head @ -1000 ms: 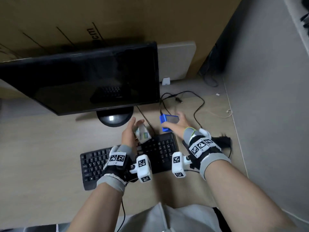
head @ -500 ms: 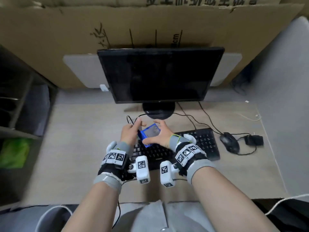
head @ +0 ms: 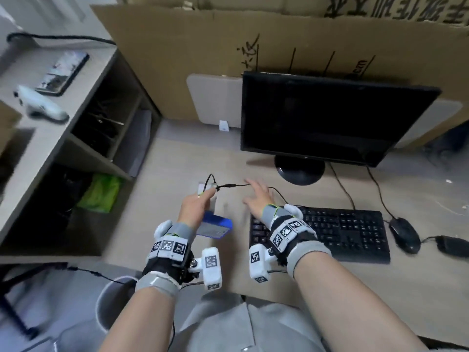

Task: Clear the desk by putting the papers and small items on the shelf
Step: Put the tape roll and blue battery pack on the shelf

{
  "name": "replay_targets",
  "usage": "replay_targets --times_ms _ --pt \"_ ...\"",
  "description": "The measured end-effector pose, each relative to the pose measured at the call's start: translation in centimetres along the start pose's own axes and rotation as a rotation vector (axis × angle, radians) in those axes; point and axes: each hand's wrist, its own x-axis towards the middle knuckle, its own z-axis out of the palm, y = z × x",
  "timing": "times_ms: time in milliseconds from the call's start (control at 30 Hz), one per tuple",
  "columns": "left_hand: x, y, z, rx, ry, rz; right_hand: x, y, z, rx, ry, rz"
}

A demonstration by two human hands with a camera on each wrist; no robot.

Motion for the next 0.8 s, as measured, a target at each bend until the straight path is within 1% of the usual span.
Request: replay_targets --times_ms 33,100,133,200,233,267,333,367,433,500,567,667,800 --pt "-0.1 -0.1 -0.7 -0.004 0.027 -0.002 0.3 -0.5 0.9 -0.032 -0.058 -0.088" --pt "-0.4 0.1 -1.2 -0.016 0.034 -0.004 0.5 -0.9 1.9 -0.026 -0.129 -0.163" --pt "-0.5 0.1 -1.7 -0.028 0.049 -0.010 0.8 -1.0 2.5 -0.011 -0.127 -0.174" --pt "-0.2 0.0 -2.1 -0.053 0.054 -0.022 0.9 -1.1 2.6 0.037 -0.023 -0.195" --pt "-0.2 0.0 -2.1 -0.073 0.056 -0.021 1.2 -1.3 2.5 0.049 0.022 -0.220" --pt "-0.1 0.0 -2.0 -0.087 0.055 -0.019 1.3 -1.7 2.1 0.036 0.032 -0.271" --pt "0.1 0.0 -1.7 -0.095 0.049 -0.022 1.8 -2.4 1.7 -0.045 -0.031 -0.350" --pt "0.3 0.0 -1.6 -0.112 0.048 -0.018 2.1 -2.7 1.5 -0.067 -0.077 -0.361" --pt "0.6 0.2 -1.9 -0.157 0.071 -0.019 2.3 -3.4 1.6 -0.023 -0.156 -0.340" --pt "1.1 0.2 -2.2 -0.146 0.120 -0.050 1.8 -4.0 1.5 0.041 -0.185 -0.297" --pt "1.9 0.0 -2.5 -0.101 0.166 -0.067 1.4 -4.4 1.5 0.013 -0.150 -0.267" --pt "2.7 0.1 -2.6 -0.059 0.175 -0.061 1.4 -5.0 1.0 -0.098 -0.076 -0.234" --pt "4.7 0.4 -4.2 -0.043 0.170 -0.085 1.7 -6.6 1.0 -0.102 -0.066 -0.199"
